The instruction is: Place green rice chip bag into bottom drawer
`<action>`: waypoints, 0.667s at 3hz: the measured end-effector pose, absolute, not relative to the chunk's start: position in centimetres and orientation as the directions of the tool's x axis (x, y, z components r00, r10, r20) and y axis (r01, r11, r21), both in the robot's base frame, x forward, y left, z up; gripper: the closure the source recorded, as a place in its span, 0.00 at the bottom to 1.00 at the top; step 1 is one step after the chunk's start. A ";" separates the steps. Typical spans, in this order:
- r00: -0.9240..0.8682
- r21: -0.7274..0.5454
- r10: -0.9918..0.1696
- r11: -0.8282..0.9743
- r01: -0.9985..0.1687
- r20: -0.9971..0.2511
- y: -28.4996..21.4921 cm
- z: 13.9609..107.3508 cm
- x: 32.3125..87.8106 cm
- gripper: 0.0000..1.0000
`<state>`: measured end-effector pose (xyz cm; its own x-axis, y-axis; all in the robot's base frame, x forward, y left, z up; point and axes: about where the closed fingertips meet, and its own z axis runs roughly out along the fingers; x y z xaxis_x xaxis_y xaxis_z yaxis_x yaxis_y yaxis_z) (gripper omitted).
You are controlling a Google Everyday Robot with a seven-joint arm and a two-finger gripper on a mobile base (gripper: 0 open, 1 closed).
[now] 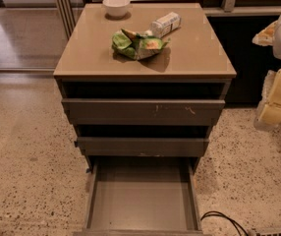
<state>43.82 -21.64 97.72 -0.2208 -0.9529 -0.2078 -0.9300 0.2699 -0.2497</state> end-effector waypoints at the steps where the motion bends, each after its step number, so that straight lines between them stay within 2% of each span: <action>1: -0.220 -0.252 -0.953 0.270 -0.929 -0.209 -21.6 97.8 43.9 0.00; 2: -0.228 -0.249 -0.945 0.285 -0.926 -0.235 -20.9 97.6 46.7 0.00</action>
Offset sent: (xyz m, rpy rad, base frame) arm 0.0683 0.0160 -0.0069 0.0640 0.0051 -0.0261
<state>46.72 -20.86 97.62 -0.2281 -0.9448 -0.2352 -0.9255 0.2854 -0.2488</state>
